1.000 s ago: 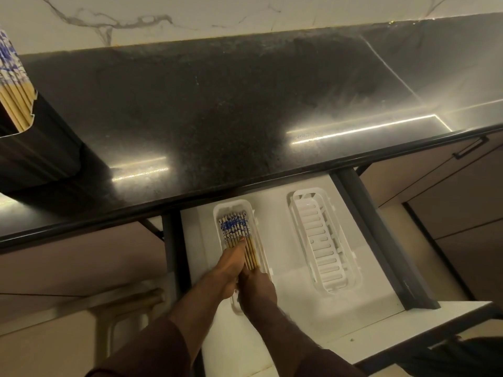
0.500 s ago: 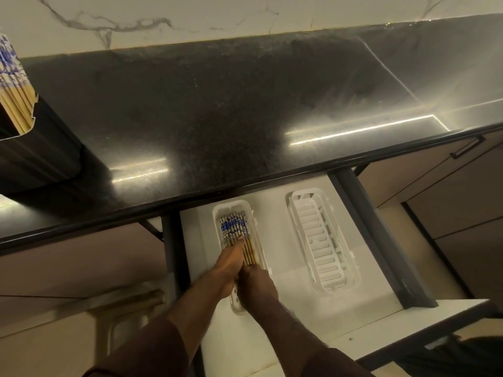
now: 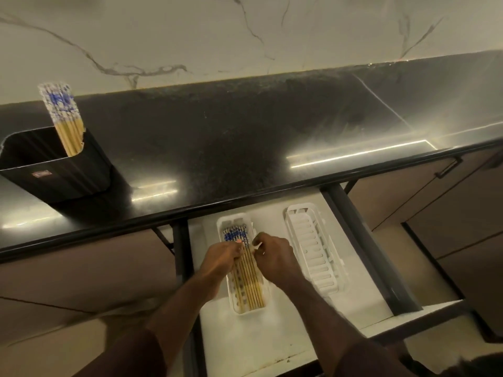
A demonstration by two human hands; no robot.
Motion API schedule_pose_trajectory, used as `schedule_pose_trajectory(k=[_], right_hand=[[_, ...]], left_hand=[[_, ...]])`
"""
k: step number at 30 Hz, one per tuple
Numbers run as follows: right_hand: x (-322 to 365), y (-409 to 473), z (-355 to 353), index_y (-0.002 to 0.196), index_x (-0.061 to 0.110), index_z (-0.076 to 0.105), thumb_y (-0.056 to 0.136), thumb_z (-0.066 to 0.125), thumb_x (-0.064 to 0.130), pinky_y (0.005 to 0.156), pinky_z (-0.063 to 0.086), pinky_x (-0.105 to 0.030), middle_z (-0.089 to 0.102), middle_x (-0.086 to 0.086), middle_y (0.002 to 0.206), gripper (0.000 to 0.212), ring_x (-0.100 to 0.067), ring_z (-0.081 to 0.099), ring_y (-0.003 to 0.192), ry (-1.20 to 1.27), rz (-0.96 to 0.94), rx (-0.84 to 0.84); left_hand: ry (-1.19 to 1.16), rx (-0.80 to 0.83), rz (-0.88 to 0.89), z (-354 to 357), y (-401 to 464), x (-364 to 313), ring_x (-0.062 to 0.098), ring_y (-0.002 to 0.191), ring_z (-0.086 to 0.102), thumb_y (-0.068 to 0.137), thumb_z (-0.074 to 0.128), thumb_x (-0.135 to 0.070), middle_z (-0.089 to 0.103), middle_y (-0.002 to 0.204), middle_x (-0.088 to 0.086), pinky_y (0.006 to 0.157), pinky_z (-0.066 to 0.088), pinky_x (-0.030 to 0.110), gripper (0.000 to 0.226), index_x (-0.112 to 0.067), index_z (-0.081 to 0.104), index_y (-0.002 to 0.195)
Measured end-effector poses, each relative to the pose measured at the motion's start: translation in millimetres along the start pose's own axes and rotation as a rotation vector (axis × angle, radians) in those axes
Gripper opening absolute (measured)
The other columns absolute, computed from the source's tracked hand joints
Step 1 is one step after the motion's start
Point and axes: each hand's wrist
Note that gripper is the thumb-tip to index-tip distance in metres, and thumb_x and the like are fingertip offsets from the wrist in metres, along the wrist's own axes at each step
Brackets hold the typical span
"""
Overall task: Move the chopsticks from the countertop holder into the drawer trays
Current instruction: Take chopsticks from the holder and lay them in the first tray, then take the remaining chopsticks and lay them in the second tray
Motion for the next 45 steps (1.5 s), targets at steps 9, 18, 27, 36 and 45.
schedule_pose_trajectory(k=[9, 18, 27, 36, 45], right_hand=[[43.5, -18.6, -31.6, 0.105, 0.022, 0.064, 0.094, 0.06, 0.029, 0.074, 0.053, -0.021, 0.069, 0.003, 0.098, 0.013, -0.008, 0.064, 0.079, 0.031, -0.11, 0.049], [147.1, -2.4, -66.3, 0.1, 0.022, 0.067, 0.088, 0.067, 0.028, 0.076, 0.057, -0.028, 0.067, 0.009, 0.086, 0.013, -0.004, 0.064, 0.078, 0.041, -0.324, -0.067], [292.0, 52.9, -65.1, 0.104, 0.021, 0.067, 0.089, 0.068, 0.026, 0.072, 0.051, -0.014, 0.068, 0.007, 0.09, 0.016, -0.002, 0.063, 0.079, 0.098, -0.52, -0.108], [369.8, 123.8, -11.3, 0.105, 0.019, 0.067, 0.089, 0.068, 0.025, 0.079, 0.058, -0.03, 0.069, 0.004, 0.09, 0.017, -0.007, 0.065, 0.082, 0.083, -0.485, -0.075], [385.6, 173.7, 42.7, 0.11, 0.017, 0.066, 0.092, 0.063, 0.019, 0.078, 0.06, -0.033, 0.069, -0.001, 0.102, 0.018, -0.012, 0.066, 0.089, 0.083, -0.374, -0.032]], left_hand=[[0.068, -0.065, 0.28, -27.4, -67.0, -40.6, 0.017, 0.093, 0.065, 0.098, 0.053, -0.021, 0.07, 0.092, 0.002, 0.083, 0.052, 0.03, 0.019, -0.016, 0.068, 0.087], [0.028, -0.189, 0.544, -115.8, -92.7, -107.7, 0.014, 0.096, 0.066, 0.095, 0.058, -0.02, 0.071, 0.1, 0.001, 0.086, 0.055, 0.031, 0.013, -0.022, 0.07, 0.099], [-0.075, -0.291, 0.692, -235.9, -76.2, -173.8, 0.018, 0.096, 0.068, 0.094, 0.06, -0.016, 0.072, 0.1, 0.006, 0.079, 0.052, 0.024, 0.013, -0.016, 0.07, 0.103], [-0.126, -0.424, 0.678, -321.5, -29.4, -199.7, 0.025, 0.093, 0.072, 0.094, 0.062, -0.013, 0.073, 0.096, 0.008, 0.085, 0.059, 0.042, 0.015, -0.01, 0.069, 0.107], [0.037, -0.651, 0.634, -362.7, 48.5, -216.2, 0.012, 0.1, 0.066, 0.086, 0.071, -0.012, 0.07, 0.111, 0.003, 0.091, 0.057, 0.038, 0.035, -0.013, 0.063, 0.121]])
Point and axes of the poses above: each hand's wrist, its own y-axis towards the middle knuckle, its own z-axis out of the palm, x = y × z
